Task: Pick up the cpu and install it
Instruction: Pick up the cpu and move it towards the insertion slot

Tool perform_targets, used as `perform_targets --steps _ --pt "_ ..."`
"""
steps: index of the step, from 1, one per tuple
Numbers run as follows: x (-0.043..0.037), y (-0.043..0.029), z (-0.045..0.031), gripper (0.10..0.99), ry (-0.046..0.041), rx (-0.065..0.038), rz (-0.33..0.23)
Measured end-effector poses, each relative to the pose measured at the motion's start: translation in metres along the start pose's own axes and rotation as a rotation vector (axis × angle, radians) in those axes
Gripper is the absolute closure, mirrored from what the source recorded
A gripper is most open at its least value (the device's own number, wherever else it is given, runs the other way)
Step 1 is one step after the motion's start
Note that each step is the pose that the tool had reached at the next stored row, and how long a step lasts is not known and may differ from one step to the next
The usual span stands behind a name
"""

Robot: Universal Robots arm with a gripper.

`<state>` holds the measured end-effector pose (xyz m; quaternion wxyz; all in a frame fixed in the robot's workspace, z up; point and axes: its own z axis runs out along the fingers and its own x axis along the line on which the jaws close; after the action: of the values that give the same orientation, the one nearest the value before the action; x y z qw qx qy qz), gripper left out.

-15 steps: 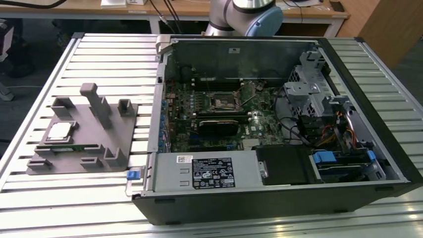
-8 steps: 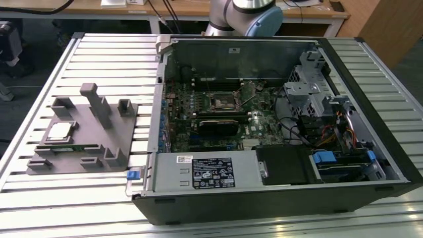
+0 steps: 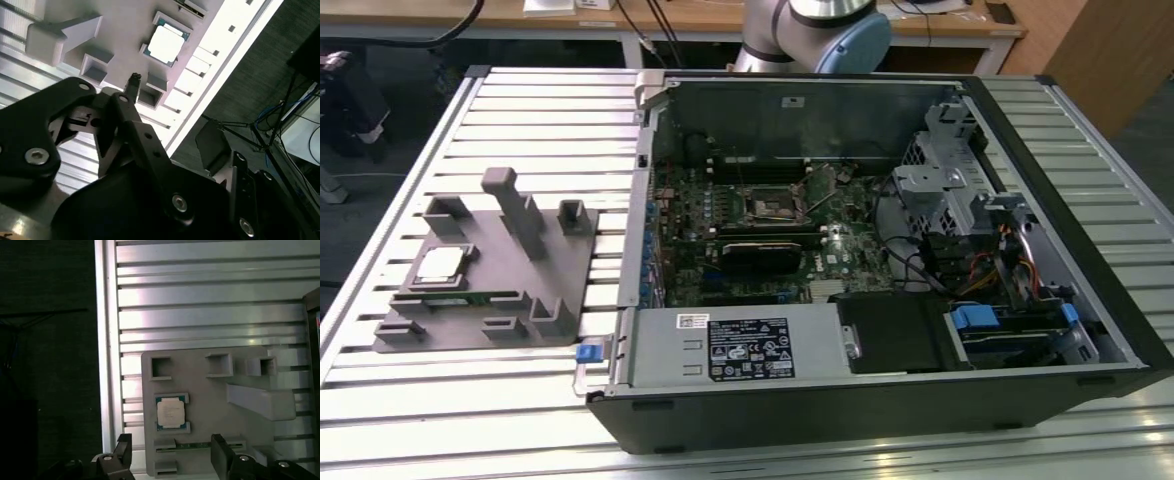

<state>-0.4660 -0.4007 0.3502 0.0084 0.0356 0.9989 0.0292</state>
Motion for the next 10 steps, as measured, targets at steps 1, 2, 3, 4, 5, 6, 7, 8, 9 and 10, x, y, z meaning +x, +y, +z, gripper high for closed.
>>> perform_targets --steps 1,2,3,4,5,6,7,8,9,10 --pt "0.0000 -0.0007 0.0014 0.329 0.0001 -0.001 0.000" --pt "0.0000 -0.0011 0.0024 0.329 0.0001 -0.002 0.000" --pt "0.0001 -0.0012 0.0032 0.271 0.0005 -0.002 0.000" --pt "0.0001 -0.0014 0.0040 0.271 0.0008 -0.002 0.000" --pt "0.0000 -0.0016 0.0047 0.208 0.0010 -0.002 0.000" --pt "0.0000 -0.0017 0.0056 0.208 0.0011 -0.002 0.000" --pt "0.0000 -0.0019 0.0065 0.208 0.0011 -0.002 0.000" --pt "0.0000 -0.0021 0.0076 0.208 0.0010 -0.002 0.000" --pt "0.0000 -0.0024 0.0085 0.208 0.0012 -0.002 0.000" --pt "0.0000 -0.0027 0.0097 0.208 0.0011 -0.002 0.000"
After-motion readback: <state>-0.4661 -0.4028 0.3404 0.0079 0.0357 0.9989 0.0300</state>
